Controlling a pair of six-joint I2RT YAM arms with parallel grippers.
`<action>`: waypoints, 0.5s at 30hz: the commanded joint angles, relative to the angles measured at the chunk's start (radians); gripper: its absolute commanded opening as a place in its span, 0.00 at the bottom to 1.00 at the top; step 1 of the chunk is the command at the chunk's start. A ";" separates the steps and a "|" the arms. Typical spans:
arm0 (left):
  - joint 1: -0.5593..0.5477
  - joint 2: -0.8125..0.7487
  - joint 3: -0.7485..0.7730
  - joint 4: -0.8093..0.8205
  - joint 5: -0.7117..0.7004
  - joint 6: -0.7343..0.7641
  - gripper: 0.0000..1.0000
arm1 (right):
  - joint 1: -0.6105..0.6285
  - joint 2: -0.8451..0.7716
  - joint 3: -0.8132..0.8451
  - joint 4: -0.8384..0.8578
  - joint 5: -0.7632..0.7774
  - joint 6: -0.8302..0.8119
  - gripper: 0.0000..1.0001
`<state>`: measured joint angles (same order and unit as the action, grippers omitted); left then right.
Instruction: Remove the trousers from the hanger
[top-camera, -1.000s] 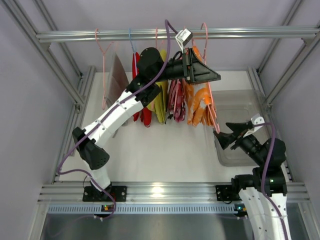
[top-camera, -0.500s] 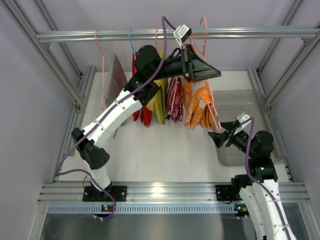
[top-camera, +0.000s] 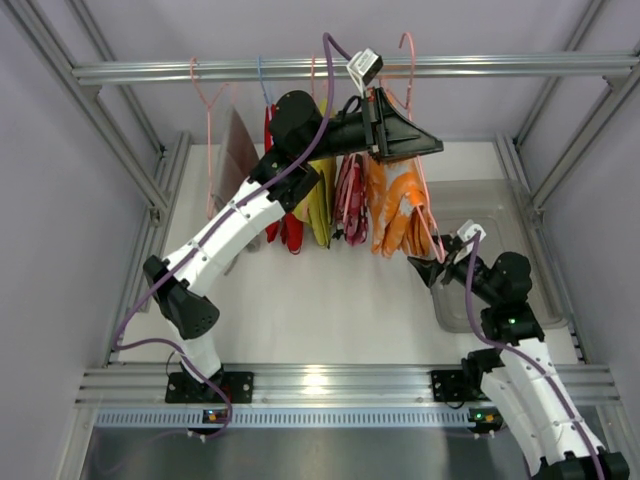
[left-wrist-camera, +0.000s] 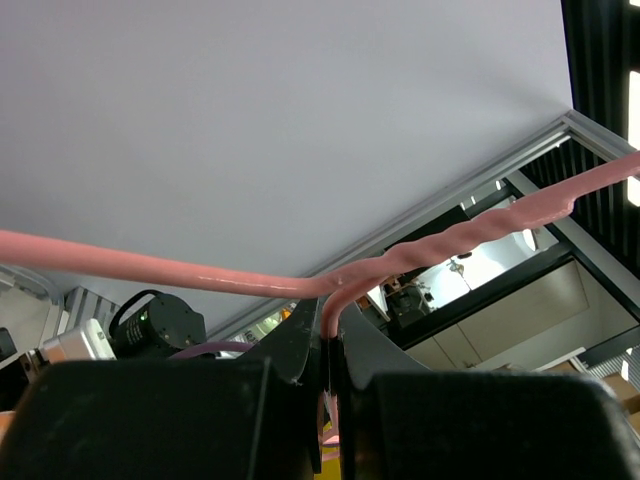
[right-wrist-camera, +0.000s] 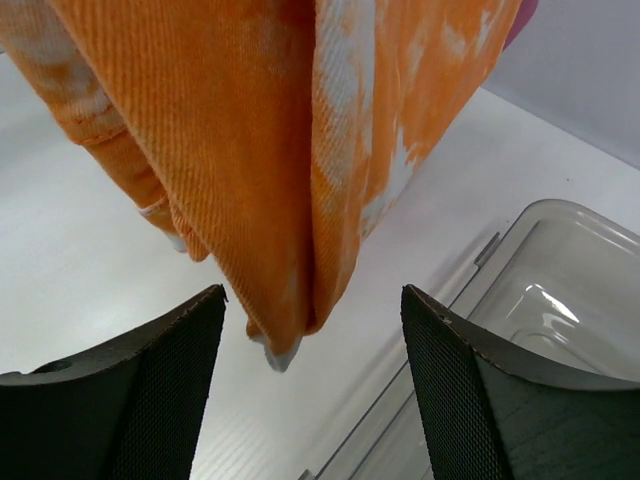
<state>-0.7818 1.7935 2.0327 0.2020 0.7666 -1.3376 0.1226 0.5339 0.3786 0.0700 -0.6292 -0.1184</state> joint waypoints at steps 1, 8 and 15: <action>-0.005 -0.022 0.089 0.180 -0.032 0.032 0.00 | 0.051 0.037 -0.009 0.207 0.081 -0.044 0.69; -0.008 -0.017 0.083 0.178 -0.033 0.029 0.00 | 0.107 0.144 0.008 0.373 0.198 0.059 0.65; -0.010 -0.020 0.055 0.178 -0.033 0.021 0.00 | 0.121 0.163 0.054 0.415 0.253 0.108 0.56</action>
<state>-0.7868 1.8091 2.0403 0.2028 0.7559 -1.3376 0.2276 0.6903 0.3687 0.3351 -0.4088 -0.0414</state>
